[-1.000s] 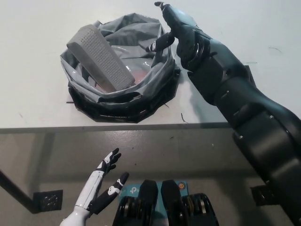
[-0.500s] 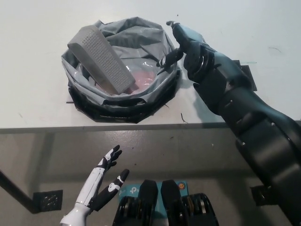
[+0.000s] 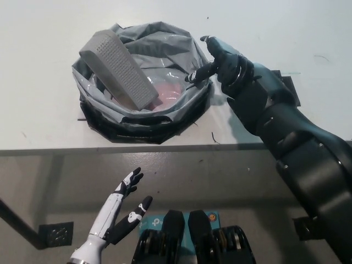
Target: Use the right hand to pick up a small rectangular container and put it into a plastic bag and lift the bag
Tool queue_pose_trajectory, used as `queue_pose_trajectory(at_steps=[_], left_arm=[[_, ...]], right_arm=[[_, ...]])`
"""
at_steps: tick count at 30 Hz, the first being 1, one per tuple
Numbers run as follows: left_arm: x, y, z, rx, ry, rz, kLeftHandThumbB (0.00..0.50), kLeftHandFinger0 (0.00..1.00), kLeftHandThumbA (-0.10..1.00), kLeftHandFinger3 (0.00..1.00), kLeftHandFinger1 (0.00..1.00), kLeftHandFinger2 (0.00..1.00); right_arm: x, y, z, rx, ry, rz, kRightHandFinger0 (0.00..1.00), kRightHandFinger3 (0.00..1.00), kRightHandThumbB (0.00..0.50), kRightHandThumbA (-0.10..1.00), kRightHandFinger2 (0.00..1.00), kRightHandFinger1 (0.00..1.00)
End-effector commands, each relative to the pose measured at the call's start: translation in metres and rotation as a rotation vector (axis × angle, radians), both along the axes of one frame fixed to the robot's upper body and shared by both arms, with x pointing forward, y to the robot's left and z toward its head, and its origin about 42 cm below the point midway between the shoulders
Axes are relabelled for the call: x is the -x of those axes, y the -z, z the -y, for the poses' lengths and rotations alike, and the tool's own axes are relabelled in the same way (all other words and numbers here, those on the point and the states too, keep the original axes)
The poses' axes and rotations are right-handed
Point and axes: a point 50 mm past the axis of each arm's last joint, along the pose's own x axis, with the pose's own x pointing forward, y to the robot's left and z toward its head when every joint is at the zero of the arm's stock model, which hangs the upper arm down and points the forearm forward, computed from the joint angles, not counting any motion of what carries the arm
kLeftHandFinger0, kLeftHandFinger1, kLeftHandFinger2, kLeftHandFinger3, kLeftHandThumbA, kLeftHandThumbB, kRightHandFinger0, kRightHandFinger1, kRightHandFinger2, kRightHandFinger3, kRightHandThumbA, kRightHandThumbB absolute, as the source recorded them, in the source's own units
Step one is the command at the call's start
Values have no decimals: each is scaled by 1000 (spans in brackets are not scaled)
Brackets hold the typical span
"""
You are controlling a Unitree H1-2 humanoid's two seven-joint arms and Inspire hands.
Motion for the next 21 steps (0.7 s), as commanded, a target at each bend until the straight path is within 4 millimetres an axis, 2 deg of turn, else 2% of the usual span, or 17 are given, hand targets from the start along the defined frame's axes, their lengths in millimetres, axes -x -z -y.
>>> queue_pose_trajectory(at_steps=[1,2,3,4,5,6,9,10,11,12,13,14,15,17,18,19,21], left_arm=[[-6,-12,-1,-20,18,47,227,1000,792,1000,1000,1000],[-7,-13,0,-20,20,51,227,1000,793,1000,1000,1000],[-7,-13,0,-21,20,53,233,1000,797,1000,1000,1000],[-8,-13,0,-23,20,55,238,1000,806,1000,1000,1000],[-8,-13,0,-25,19,52,244,1000,812,1000,1000,1000],[-8,-13,0,-25,19,51,245,1000,813,1000,1000,1000],[-9,-15,0,-25,21,47,245,1000,811,1000,1000,1000],[-9,-15,0,-26,22,50,243,1000,811,1000,1000,1000],[-9,-15,0,-25,22,51,243,1000,811,1000,1000,1000],[-9,-15,0,-22,22,49,243,1000,809,1000,1000,1000],[-10,-15,0,-22,23,49,243,1000,807,1000,1000,1000],[-10,-15,0,-22,23,52,242,1000,799,1000,1000,1000],[-10,-15,0,-22,23,54,241,1000,797,1000,1000,1000],[-11,-15,0,-20,24,59,234,1000,791,1000,1000,1000],[-12,-15,0,-19,25,61,244,1000,796,1000,1000,1000],[-13,-15,0,-19,25,63,245,1000,797,1000,1000,1000],[-14,-16,0,-18,23,63,245,1000,797,1000,1000,1000]], right_arm=[[-6,-37,-9,-102,15,55,1,594,247,568,248,28],[-6,-41,-9,-164,27,62,0,568,222,467,295,76],[-7,-44,-10,-199,37,62,137,766,197,423,445,253],[-7,-48,-10,-241,47,66,586,962,177,393,898,780],[-7,-50,-10,-258,47,74,877,985,163,380,1000,971],[-8,-51,-10,-268,46,80,978,986,160,376,1000,1000],[-8,-55,-10,-280,62,113,976,1000,163,427,1000,998],[-8,-56,-10,-273,65,119,891,1000,168,437,946,892],[-9,-57,-10,-273,68,126,698,994,160,442,820,731],[-9,-58,-9,-275,69,128,639,968,159,447,803,711],[-9,-58,-9,-272,70,130,413,846,159,443,587,471],[-9,-58,-9,-269,70,132,318,777,160,443,518,384],[-9,-58,-9,-267,72,132,407,865,158,450,710,538],[-9,-58,-8,-264,75,132,466,922,147,455,681,564],[-9,-59,-6,-273,78,130,282,849,137,447,502,348],[-10,-59,-6,-279,78,130,246,831,136,447,473,317],[-10,-61,-5,-315,90,118,255,1000,131,447,515,351]])
